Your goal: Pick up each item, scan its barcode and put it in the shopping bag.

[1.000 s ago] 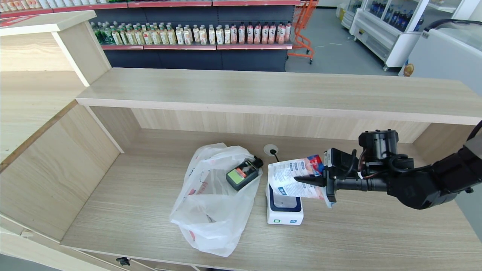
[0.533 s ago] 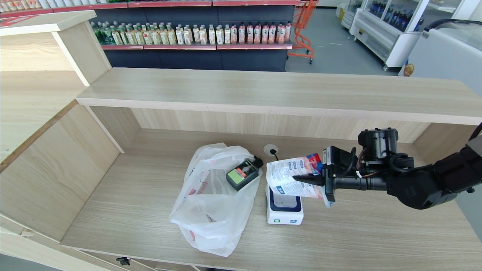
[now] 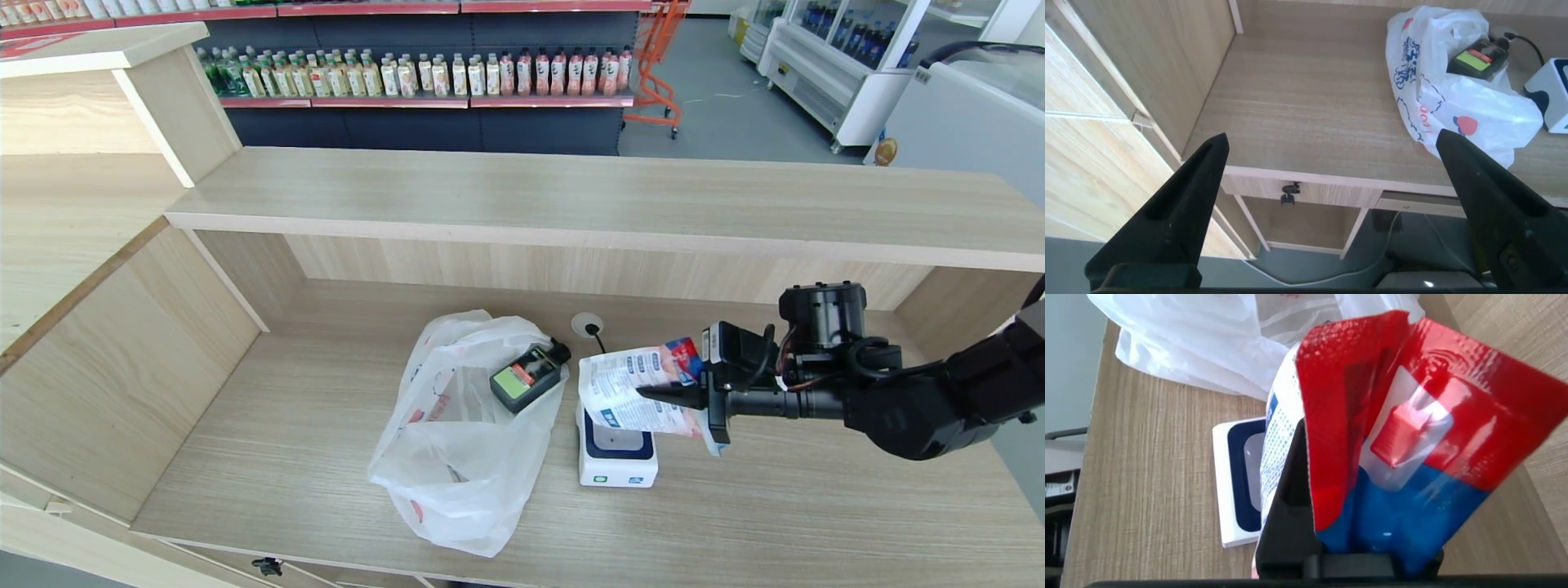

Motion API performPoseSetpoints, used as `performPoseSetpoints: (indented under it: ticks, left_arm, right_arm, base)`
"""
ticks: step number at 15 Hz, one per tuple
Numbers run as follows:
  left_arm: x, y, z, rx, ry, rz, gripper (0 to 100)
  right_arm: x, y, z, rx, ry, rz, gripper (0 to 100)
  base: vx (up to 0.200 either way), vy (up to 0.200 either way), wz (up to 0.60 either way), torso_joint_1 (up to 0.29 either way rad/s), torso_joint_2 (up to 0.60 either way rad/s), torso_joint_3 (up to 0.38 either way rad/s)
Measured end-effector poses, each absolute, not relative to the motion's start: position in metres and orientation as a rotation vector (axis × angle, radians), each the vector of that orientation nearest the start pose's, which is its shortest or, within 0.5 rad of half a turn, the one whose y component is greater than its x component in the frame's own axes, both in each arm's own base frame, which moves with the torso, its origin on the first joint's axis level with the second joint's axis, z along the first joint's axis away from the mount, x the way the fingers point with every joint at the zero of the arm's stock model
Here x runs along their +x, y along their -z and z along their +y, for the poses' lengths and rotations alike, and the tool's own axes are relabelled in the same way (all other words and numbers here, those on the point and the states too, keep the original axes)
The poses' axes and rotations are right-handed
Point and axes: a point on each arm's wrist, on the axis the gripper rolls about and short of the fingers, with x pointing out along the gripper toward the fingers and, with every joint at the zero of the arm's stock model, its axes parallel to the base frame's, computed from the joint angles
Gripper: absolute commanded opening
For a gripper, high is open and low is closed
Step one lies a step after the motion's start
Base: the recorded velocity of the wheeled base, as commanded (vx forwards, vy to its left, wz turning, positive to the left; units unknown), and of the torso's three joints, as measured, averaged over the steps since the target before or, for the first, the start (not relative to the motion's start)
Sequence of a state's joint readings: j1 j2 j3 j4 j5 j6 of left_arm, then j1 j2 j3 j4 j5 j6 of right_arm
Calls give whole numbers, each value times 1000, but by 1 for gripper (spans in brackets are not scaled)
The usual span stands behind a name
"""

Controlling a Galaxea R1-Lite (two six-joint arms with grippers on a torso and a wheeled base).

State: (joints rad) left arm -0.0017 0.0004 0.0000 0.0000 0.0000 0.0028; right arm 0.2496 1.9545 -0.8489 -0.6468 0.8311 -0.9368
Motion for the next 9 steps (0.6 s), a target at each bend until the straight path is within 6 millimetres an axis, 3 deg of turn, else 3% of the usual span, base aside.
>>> performPoseSetpoints:
  ticks: [6,9]
  left_arm:
    - [-23,-75,0,3,1,0,100]
    - [-23,-75,0,3,2,0,100]
  right_arm:
    - [321,-121,99,-619,-1168,-27,0]
    - [295,-149,91,-293,-1007,180,0]
  base:
    - [0,0,0,0,0,0]
    - [0,0,0,0,0,0]
